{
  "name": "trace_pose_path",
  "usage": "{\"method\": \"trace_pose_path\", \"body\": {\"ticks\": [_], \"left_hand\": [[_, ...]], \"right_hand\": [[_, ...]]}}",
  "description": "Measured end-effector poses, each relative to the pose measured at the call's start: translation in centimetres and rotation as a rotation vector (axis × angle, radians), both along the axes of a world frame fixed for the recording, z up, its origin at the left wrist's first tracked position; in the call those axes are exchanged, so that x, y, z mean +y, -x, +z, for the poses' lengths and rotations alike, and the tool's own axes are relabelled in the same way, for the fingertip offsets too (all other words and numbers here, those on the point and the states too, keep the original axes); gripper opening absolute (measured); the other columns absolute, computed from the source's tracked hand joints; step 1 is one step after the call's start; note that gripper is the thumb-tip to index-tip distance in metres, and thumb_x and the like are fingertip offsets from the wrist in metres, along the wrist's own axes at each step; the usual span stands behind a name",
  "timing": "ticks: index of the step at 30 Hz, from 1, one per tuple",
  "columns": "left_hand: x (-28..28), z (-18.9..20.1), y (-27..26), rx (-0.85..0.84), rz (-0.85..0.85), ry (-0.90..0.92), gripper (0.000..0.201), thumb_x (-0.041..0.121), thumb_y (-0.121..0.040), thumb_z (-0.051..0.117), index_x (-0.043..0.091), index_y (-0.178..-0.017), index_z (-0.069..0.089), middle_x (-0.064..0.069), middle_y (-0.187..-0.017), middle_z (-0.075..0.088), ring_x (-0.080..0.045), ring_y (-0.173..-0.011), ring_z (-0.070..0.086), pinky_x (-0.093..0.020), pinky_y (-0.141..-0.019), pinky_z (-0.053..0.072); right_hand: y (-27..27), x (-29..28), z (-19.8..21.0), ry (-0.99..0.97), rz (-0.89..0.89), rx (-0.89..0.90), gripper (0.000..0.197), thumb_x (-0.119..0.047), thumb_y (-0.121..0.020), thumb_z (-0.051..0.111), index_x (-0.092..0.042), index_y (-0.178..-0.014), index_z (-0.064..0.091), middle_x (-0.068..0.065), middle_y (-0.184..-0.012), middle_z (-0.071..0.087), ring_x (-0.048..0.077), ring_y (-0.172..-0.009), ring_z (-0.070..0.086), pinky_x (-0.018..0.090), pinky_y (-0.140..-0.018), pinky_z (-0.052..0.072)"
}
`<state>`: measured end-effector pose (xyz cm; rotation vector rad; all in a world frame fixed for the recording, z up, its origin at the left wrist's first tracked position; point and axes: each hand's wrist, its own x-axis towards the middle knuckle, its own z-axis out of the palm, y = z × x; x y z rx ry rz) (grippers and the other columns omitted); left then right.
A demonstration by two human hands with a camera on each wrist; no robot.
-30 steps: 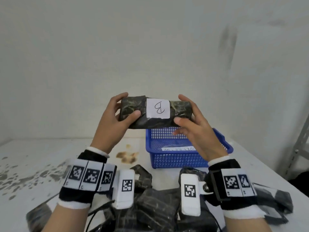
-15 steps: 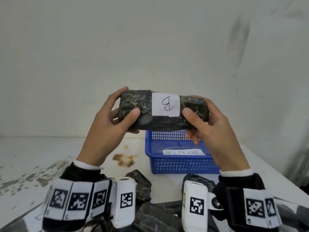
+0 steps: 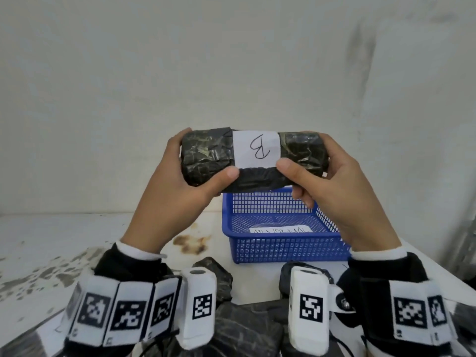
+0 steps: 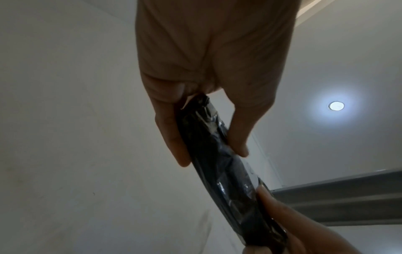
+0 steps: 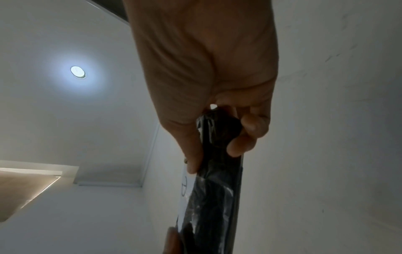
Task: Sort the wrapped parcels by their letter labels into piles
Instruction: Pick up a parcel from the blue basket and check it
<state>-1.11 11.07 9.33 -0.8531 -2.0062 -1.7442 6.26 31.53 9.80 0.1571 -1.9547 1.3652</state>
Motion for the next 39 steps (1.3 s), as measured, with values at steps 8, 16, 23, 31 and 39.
{"method": "trace_pose_path", "body": {"ticks": [8,16,23,31,39], "left_hand": [[0.4,0.0,-0.3,0.013,0.042,0.005,0.082,0.048,-0.065,0.077,0.029,-0.134,0.038,0.007,-0.111,0.066,-0.015,-0.08,0.072,-0.029,-0.067,0.059],[0.4,0.2,-0.9,0.027,0.021,0.053,0.084,0.066,-0.06,0.065,0.035,-0.132,0.034,0.013,-0.101,0.065,0.001,-0.075,0.064,-0.008,-0.053,0.04],[0.9,0.1,-0.9,0.004,0.04,0.002,0.053,0.046,-0.076,0.072,0.029,-0.114,0.039,0.01,-0.098,0.066,-0.001,-0.064,0.067,-0.009,-0.045,0.042],[0.9,0.2,-1.2,0.0,0.111,0.016,0.064,0.058,-0.068,0.071,0.031,-0.116,0.038,0.016,-0.094,0.064,-0.003,-0.078,0.066,-0.017,-0.059,0.044],[0.8,0.4,-1.4,-0.016,0.099,-0.009,0.068,0.065,-0.065,0.066,0.029,-0.116,0.038,0.013,-0.101,0.066,-0.01,-0.081,0.071,-0.023,-0.062,0.048]], "right_hand": [[0.0,-1.2,0.2,-0.058,-0.062,0.022,0.049,-0.046,-0.07,0.081,-0.034,-0.112,0.06,-0.018,-0.093,0.072,-0.005,-0.08,0.067,0.014,-0.07,0.054],[0.0,-1.6,0.2,-0.037,-0.12,0.078,0.051,-0.045,-0.07,0.083,-0.027,-0.112,0.061,-0.013,-0.102,0.073,0.001,-0.094,0.07,0.021,-0.081,0.057],[-0.3,-1.8,0.5,-0.026,-0.1,0.071,0.046,-0.045,-0.072,0.082,-0.025,-0.108,0.062,-0.014,-0.095,0.073,-0.001,-0.087,0.07,0.017,-0.075,0.055],[-0.1,-2.2,0.4,-0.022,-0.094,0.083,0.044,-0.046,-0.071,0.08,-0.025,-0.105,0.062,-0.014,-0.095,0.074,0.0,-0.086,0.07,0.019,-0.074,0.056],[-0.3,-2.2,0.5,-0.029,-0.083,0.074,0.028,-0.044,-0.083,0.073,-0.026,-0.101,0.063,-0.019,-0.081,0.069,-0.005,-0.069,0.063,0.015,-0.065,0.049]]}}
